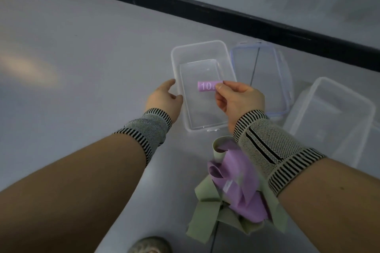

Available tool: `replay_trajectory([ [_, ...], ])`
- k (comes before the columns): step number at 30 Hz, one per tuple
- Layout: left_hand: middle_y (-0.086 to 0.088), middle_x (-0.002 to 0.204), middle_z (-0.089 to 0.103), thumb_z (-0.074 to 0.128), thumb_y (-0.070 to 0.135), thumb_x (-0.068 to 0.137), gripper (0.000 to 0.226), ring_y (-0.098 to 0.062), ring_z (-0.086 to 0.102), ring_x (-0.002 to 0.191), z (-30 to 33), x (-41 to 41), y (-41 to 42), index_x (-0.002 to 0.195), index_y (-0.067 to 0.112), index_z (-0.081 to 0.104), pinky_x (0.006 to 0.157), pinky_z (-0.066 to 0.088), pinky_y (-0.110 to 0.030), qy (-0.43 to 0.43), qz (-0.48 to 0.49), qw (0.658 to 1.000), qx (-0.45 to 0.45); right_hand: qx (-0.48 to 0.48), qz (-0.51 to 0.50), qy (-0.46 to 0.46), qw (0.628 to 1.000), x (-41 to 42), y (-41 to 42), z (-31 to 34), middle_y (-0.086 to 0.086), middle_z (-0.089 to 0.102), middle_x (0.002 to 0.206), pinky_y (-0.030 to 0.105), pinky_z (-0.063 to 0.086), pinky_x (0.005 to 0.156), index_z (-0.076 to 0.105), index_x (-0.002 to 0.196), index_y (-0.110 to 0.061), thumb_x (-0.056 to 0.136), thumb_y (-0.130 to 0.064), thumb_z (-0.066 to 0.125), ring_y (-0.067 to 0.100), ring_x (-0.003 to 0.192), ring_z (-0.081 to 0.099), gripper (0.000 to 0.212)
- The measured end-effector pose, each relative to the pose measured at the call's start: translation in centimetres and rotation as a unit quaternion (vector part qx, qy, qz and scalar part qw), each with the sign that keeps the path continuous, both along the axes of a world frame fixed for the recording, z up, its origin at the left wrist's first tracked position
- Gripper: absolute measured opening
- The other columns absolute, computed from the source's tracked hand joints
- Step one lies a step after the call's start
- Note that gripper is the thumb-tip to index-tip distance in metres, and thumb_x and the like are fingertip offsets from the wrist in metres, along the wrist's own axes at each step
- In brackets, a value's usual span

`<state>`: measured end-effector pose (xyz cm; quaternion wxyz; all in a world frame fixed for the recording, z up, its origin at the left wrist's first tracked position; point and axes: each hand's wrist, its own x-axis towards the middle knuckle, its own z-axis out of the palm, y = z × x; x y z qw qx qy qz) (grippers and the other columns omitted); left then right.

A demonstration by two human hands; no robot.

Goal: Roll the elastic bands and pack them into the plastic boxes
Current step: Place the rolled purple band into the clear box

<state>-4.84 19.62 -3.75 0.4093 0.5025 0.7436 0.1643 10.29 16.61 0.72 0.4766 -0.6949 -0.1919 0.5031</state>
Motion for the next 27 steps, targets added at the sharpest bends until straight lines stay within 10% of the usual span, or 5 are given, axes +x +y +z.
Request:
replay_trajectory([
  [7, 0.009, 0.069, 0.063, 0.054, 0.018, 0.087, 0.052, -0.007, 0.060, 0.063, -0.1, -3.0, -0.4, 0.137, 0.029, 0.043, 0.054, 0.046, -0.019, 0.025, 0.004, 1.000, 0.013, -0.001, 0.021, 0.016, 1.000, -2.0, 1.6, -1.6, 0.000, 0.066, 0.061, 0.030, 0.056, 0.071, 0.068, 0.076, -0.019, 0.081, -0.009, 0.072, 0.015, 0.063, 0.062, 0.012],
  [21, 0.006, 0.077, 0.068, 0.060, 0.021, 0.082, 0.052, -0.014, 0.063, 0.075, -0.1, -12.4, -8.5, 0.131, 0.033, 0.048, 0.076, 0.053, -0.030, 0.040, 0.042, 0.998, 0.015, -0.006, 0.078, 0.025, 0.997, -10.1, -1.5, -2.9, 0.000, 0.064, 0.057, 0.038, 0.056, 0.072, 0.068, 0.072, -0.020, 0.079, -0.007, 0.072, 0.018, 0.062, 0.059, 0.015],
  [27, 0.000, 0.150, 0.031, 0.051, 0.039, 0.090, 0.065, -0.020, 0.040, 0.130, -0.9, -13.2, -9.1, 0.147, 0.022, 0.025, 0.108, 0.034, -0.037, 0.152, -0.060, 0.978, 0.133, -0.009, 0.104, -0.014, 0.994, -12.8, -1.7, -4.0, 0.000, 0.065, 0.058, 0.037, 0.058, 0.070, 0.066, 0.071, -0.019, 0.080, -0.010, 0.073, 0.014, 0.057, 0.060, 0.014],
])
